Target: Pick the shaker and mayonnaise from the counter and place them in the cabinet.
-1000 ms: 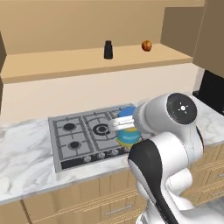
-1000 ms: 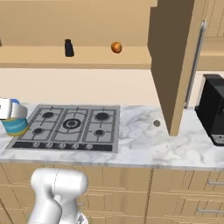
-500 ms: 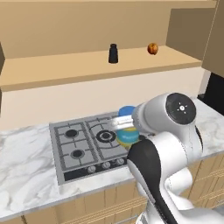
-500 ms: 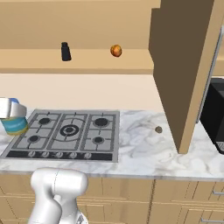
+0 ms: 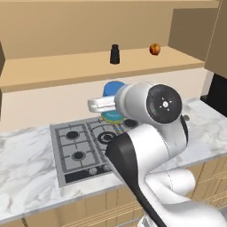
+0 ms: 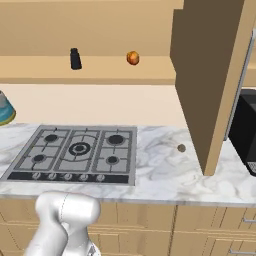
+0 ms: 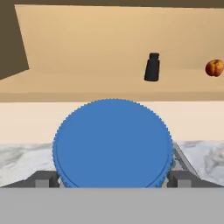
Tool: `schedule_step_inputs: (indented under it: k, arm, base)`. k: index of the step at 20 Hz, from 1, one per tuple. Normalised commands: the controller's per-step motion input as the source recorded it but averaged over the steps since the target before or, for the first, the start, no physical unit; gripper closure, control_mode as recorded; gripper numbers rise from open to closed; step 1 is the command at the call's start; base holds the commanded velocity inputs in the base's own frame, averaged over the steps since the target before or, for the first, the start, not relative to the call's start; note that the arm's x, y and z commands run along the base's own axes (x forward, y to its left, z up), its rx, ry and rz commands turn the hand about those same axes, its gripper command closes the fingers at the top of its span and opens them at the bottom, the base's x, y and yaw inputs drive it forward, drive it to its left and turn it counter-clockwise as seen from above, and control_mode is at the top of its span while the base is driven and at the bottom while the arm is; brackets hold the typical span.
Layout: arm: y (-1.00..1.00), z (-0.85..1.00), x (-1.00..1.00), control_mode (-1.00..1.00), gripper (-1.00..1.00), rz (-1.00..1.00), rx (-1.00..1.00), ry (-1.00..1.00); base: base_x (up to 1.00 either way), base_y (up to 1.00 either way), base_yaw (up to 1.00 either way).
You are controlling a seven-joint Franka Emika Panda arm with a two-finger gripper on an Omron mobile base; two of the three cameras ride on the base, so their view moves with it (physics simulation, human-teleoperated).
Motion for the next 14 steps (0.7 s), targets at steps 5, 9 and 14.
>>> schedule_step_inputs:
  k: [5,9,14]
  arm:
    - [0.32,0.79,0.15,-1.0,1.0,-0.02,0.0,-0.12]
    - [0.06,0.56,0.35,-1.0,1.0,0.0,0.0,-0.03]
    - [0.08,0.34,0.52,-1.0,1.0,0.0,0.0,0.0]
  base:
    - [0.0,0.0,0.0]
    - [0.0,0.0,0.0]
    - [0.0,0.0,0.0]
